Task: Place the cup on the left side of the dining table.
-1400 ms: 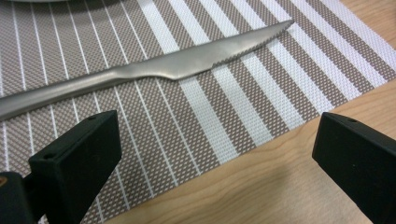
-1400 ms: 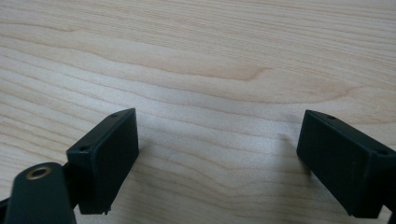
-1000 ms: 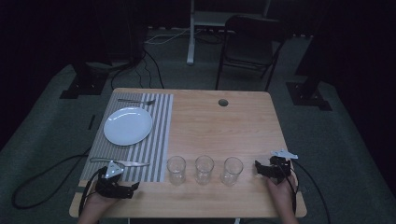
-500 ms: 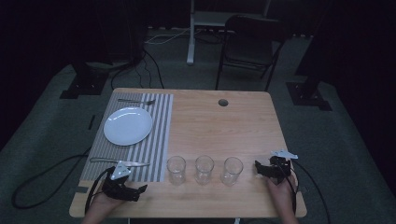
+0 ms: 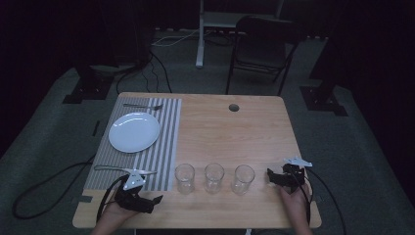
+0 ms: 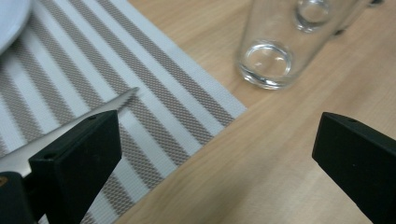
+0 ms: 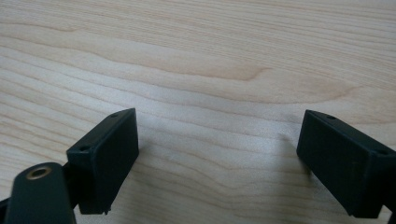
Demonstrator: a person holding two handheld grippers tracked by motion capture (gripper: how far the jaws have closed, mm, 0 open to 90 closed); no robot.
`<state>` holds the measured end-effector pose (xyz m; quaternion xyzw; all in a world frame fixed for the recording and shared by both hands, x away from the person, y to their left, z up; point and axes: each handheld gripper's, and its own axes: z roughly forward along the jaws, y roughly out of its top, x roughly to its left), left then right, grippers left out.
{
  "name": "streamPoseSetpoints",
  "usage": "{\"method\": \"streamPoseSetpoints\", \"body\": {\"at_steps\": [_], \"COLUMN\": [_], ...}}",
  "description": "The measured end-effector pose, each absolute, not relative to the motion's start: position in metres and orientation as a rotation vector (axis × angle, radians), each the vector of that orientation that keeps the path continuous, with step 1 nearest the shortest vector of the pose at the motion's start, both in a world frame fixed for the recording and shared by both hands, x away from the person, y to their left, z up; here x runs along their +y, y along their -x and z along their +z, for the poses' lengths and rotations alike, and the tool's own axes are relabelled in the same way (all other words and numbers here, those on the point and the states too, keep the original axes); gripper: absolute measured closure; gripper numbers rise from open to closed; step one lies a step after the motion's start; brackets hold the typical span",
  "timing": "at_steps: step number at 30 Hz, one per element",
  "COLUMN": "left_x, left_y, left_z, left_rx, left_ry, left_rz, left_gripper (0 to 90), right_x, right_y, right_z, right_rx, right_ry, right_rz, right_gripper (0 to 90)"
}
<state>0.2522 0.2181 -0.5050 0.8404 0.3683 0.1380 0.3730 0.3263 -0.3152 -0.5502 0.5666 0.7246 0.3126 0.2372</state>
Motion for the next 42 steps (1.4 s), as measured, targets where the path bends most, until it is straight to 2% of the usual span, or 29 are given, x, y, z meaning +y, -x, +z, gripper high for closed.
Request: {"method": "streamPoseSetpoints", "body": {"at_steps": [8,22,26,42], "left_x": [0.210,0.192,0.184,0.144], "left_y": [-0.257,-0.263,-0.264,-0.281], "left_z": [-0.500,-0.470,-0.462,-0.442], "left_rx": [0.915,0.810,0.770,0.657], "left_ry": [-2.151,-2.151,-2.163,-2.220], "left_rz": [0.336,0.343,0.366,0.326], "left_gripper": [1.9,1.9,1.8,1.8], "right_x": [-0.315,-0.315,-0.315,-0.315], "right_y": [-0.326,-0.326,-0.326,-0.326], "right_z": [-0.550,-0.550,-0.550,-0.550], "right_rx": [1.986,1.986,1.986,1.987], "right_ry": [-1.553,-1.553,-1.553,-1.552], "right_rz": [0.857,0.857,0.857,0.856], "right_gripper": [12.4,12.4,12.4,12.4]}}
